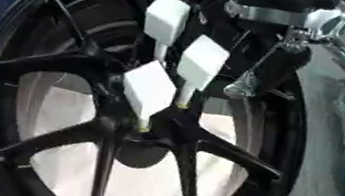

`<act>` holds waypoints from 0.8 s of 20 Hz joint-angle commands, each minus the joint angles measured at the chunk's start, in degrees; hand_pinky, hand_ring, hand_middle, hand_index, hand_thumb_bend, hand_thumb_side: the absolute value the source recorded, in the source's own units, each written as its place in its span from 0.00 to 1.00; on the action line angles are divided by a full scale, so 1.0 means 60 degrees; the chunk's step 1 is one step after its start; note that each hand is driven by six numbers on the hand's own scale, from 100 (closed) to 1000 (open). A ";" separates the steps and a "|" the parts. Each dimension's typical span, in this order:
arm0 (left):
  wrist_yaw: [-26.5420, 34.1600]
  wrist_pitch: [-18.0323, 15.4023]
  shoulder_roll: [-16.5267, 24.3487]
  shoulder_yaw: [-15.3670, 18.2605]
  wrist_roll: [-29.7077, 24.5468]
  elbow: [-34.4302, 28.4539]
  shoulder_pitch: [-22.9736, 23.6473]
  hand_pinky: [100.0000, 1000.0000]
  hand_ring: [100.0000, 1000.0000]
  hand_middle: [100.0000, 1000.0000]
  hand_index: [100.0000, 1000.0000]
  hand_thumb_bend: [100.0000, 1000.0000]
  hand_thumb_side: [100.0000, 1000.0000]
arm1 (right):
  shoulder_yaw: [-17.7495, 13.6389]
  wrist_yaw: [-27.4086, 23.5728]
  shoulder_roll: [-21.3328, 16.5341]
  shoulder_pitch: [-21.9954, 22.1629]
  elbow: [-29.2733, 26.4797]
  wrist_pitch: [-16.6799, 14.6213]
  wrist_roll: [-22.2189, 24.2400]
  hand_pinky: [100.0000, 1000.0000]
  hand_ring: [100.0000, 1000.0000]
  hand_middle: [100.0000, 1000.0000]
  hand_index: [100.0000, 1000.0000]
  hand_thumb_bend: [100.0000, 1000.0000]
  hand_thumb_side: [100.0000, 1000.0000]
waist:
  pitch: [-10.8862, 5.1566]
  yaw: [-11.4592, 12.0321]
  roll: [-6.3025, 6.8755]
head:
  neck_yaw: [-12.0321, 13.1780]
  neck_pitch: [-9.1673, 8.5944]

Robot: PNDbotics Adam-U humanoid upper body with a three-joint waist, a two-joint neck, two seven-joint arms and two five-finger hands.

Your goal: Pull the pin out of the wheel hub.

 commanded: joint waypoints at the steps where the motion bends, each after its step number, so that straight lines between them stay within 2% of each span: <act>1: 0.0020 0.0021 0.0167 0.0099 -0.0005 -0.0121 -0.0054 0.75 0.56 0.48 0.69 0.07 0.72 | -0.0186 -0.0020 -0.0209 -0.0142 0.0096 -0.0152 -0.0043 0.77 0.56 0.50 0.66 0.28 0.00 | -0.0170 0.0020 0.0070 | -0.0023 -0.0153; 9: 0.0029 0.0027 0.0173 0.0105 -0.0012 -0.0111 -0.0039 0.75 0.56 0.48 0.69 0.07 0.72 | -0.0181 -0.0294 -0.0242 -0.0147 0.0065 -0.0172 -0.0003 0.75 0.51 0.43 0.60 0.27 0.00 | -0.0185 -0.0009 0.0079 | -0.0011 -0.0091; 16: 0.0020 0.0023 0.0178 0.0113 -0.0014 -0.0100 -0.0021 0.75 0.56 0.48 0.69 0.06 0.72 | -0.0162 -0.0583 -0.0237 -0.0168 0.0110 0.0042 0.0179 0.74 0.49 0.31 0.50 0.23 0.00 | -0.0233 -0.0017 0.0075 | -0.0013 -0.0072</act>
